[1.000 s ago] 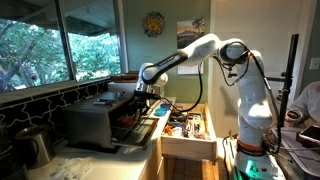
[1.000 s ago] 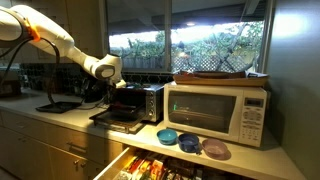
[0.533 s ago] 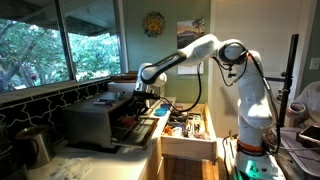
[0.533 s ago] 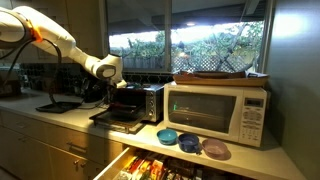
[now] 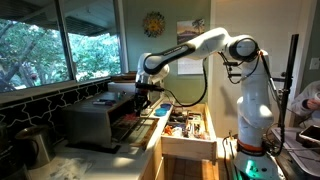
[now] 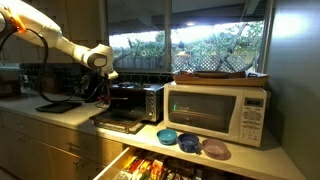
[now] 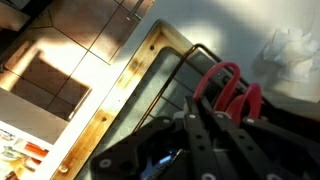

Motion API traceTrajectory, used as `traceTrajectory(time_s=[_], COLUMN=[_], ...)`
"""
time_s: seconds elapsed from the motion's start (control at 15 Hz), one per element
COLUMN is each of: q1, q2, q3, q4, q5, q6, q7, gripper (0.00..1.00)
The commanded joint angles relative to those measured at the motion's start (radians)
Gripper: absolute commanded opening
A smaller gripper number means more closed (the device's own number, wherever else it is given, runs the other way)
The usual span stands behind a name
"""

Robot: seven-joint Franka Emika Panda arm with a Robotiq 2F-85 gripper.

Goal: Remove the red scissors from the wire tray of the oven

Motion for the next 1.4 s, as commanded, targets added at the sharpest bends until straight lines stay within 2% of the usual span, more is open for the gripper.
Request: traceTrajectory(time_s=[0.0, 0.33, 0.4, 0.6, 0.67, 0.87, 1.07, 1.33], q1=[0.053, 0.119, 0.113, 0.124, 0.122, 0.143, 0.167, 0.181], q2=[-0.075, -0.089, -0.061, -0.063, -0.063, 0.001, 0.081, 0.187], q3=[0.047, 0.115, 0.114, 0.123, 0.121, 0.141, 0.161, 0.159], q4=[-0.049, -0.045, -0.017, -0.018, -0.018, 0.021, 0.064, 0.148], q5=[0.023, 0.06, 0.025, 0.03, 0.03, 0.04, 0.057, -0.018], q6=[-0.022, -0.033, -0.024, -0.024, -0.024, 0.002, 0.009, -0.015], q7=[-0.103, -0.245, -0.171, -0.205, -0.213, -0.252, -0.353, -0.468], gripper=[0.02, 0.02, 0.07, 0.07, 0.02, 0.02, 0.02, 0.02])
